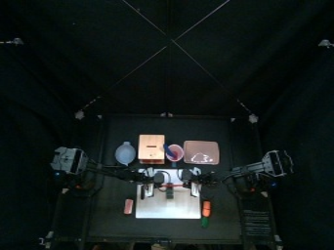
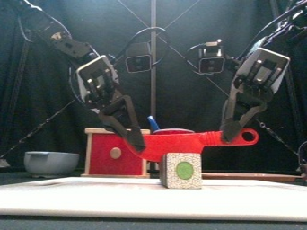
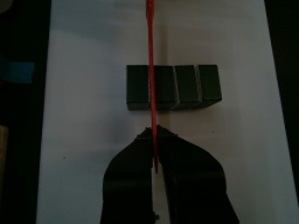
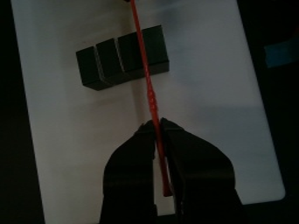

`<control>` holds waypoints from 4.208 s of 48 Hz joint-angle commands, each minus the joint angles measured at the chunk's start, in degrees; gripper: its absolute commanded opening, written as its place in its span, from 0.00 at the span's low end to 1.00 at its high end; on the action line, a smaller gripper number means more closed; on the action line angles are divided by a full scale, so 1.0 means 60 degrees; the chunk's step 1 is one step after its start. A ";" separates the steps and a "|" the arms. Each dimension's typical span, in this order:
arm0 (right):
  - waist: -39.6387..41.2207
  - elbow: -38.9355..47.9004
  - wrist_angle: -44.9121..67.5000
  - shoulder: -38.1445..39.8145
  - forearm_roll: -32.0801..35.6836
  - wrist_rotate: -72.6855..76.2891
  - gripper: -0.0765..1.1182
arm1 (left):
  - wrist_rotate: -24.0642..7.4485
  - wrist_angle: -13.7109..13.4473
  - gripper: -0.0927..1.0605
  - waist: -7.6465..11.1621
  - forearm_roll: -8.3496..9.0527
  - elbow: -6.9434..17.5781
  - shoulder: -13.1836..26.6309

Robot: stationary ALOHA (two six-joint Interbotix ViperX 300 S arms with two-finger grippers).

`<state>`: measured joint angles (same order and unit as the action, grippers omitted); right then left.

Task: Place sushi on board then cut the sushi with the knife then place the pieces on the plate
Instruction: Cut the sushi into 4 pieces

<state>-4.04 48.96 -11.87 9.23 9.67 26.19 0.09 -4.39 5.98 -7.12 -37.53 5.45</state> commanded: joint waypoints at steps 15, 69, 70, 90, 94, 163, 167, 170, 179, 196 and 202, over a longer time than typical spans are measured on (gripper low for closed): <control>0.0117 -0.0044 -0.0088 -0.0571 -0.0029 0.0059 0.33 | -0.0015 0.0000 0.40 -0.0029 0.0015 0.0161 0.0396; 0.0923 -0.0132 -0.0806 -0.0747 -0.0117 0.0059 0.33 | -0.0044 0.0000 0.40 -0.0630 0.0527 0.0073 0.0703; 0.0923 -0.0161 -0.0850 -0.0747 -0.0161 0.0059 0.33 | -0.0044 0.0000 0.40 -0.0630 0.0527 0.0059 0.0659; 0.0703 -0.0718 -0.1904 -0.0410 -0.0264 0.0015 0.33 | -0.0029 -0.0088 0.40 -0.0410 0.0513 0.0059 -0.0117; 0.0645 -0.0762 -0.1978 -0.0249 -0.0249 0.0029 0.33 | -0.0044 -0.0103 0.40 -0.0366 0.0513 0.0073 -0.0220; 0.0308 -0.0630 -0.1714 0.0190 -0.0659 0.0073 0.33 | 0.0000 -0.0059 0.40 0.0117 0.0352 0.0044 -0.0161; 0.0308 -0.0630 -0.1714 0.0132 -0.0659 0.0073 0.33 | 0.0000 -0.0059 0.40 0.0117 0.0337 0.0044 -0.0117; 0.0308 -0.0645 -0.1714 0.0088 -0.0659 0.0073 0.33 | 0.0000 -0.0059 0.40 0.0117 0.0352 0.0044 -0.0073; 0.0249 -0.0645 -0.1714 -0.0132 -0.0718 0.0088 0.33 | 0.0000 -0.0073 0.40 0.0117 0.0337 0.0044 0.0103; -0.0029 -0.0630 -0.1494 -0.0879 -0.1187 0.0059 0.33 | 0.0000 -0.0103 0.40 0.0176 -0.0088 0.0015 0.0571; -0.0088 -0.0630 -0.1494 -0.1040 -0.1304 0.0044 0.33 | 0.0000 -0.0088 0.40 0.0234 -0.0278 0.0015 0.0645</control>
<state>-4.48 44.91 -20.39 2.55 2.46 26.02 -0.09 -4.48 6.50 -8.09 -37.27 9.58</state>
